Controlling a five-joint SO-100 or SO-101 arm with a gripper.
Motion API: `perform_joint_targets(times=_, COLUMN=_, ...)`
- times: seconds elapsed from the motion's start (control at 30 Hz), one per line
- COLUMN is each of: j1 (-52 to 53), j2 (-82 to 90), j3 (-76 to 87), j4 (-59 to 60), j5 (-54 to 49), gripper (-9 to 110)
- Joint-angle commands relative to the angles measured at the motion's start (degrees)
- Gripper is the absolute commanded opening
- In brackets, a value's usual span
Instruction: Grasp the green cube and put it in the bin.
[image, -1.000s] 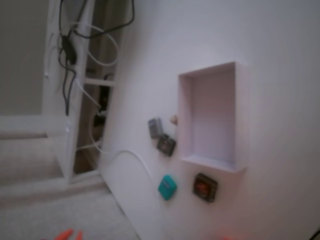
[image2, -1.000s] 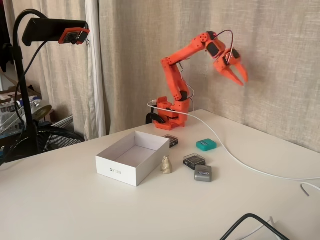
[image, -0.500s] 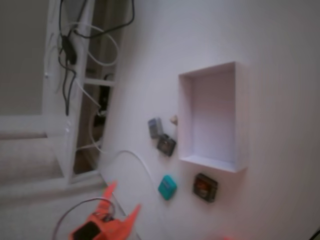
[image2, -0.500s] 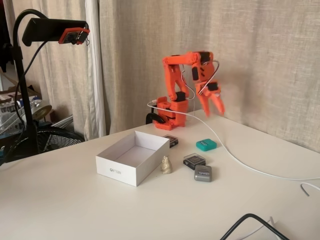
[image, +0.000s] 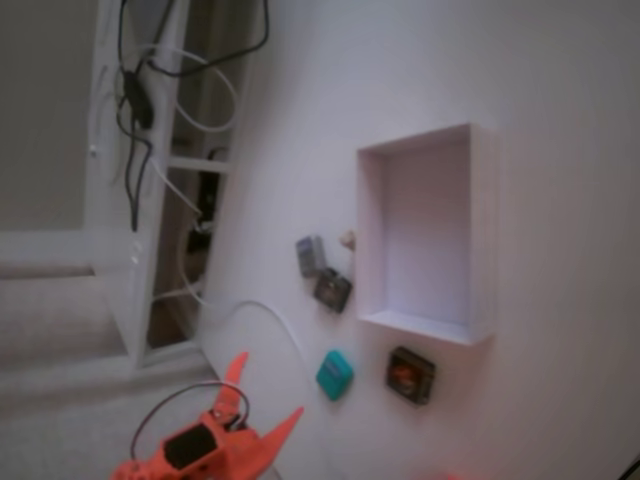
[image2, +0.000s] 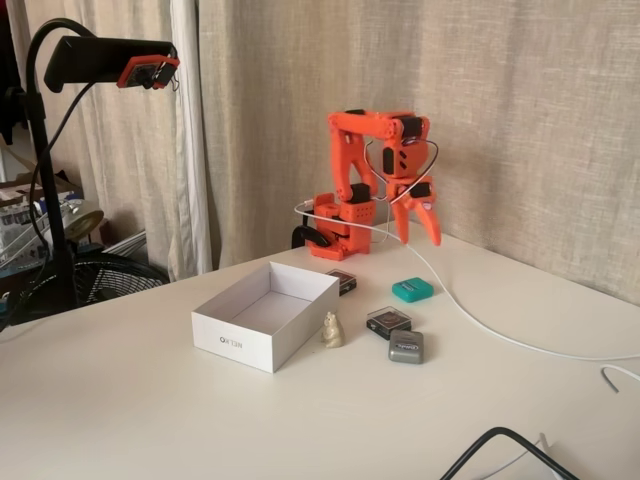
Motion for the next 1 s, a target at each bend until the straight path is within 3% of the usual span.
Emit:
perform_joint_targets(times=0.0, j1=0.26, j2=-2.99, j3=-3.25, j4=0.88, j5=0.09, gripper=49)
perform_joint_targets(times=0.33, j1=-0.18, j2=-9.58, j3=0.26, j4=-8.88, j5=-0.18, gripper=48)
perform_joint_targets(times=0.6, j1=-0.88, j2=-3.69, j3=9.67, j4=-6.86, j5=-0.18, gripper=48)
perform_joint_targets(times=0.97, j1=1.58, j2=-7.12, j3=13.18, j4=-13.71, j5=0.26, gripper=49)
